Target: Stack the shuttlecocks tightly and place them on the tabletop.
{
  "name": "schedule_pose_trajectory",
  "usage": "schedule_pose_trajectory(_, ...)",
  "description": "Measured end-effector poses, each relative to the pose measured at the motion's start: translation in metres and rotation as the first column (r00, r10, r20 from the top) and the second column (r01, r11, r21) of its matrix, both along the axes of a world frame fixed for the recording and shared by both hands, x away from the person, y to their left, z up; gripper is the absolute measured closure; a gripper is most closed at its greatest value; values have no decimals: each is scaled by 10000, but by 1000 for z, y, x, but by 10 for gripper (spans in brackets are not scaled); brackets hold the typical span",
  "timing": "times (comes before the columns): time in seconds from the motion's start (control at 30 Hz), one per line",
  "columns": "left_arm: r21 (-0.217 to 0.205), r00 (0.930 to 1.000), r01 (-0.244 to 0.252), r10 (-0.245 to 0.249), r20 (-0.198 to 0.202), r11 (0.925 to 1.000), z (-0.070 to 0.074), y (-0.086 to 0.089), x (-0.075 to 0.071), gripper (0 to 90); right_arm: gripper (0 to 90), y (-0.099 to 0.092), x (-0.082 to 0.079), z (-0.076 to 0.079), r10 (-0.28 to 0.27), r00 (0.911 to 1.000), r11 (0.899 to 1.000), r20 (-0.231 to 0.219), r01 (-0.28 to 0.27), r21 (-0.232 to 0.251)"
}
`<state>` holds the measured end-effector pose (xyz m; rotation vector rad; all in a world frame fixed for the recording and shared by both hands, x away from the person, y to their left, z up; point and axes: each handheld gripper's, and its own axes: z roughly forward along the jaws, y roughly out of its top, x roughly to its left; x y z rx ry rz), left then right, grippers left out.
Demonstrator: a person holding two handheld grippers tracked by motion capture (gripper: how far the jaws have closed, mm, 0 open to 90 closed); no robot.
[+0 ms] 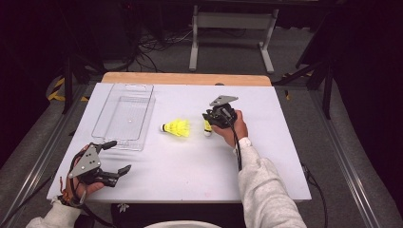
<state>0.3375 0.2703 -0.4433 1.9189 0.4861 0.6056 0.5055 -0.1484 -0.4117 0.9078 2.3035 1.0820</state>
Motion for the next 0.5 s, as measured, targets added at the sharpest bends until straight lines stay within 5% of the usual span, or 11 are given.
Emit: schedule_pose_trajectory(0.5,73,10000,17,-17,20,10000,0,-1,1,75,559,-26,2,-7,-503,9954,9987,-811,503,-20)
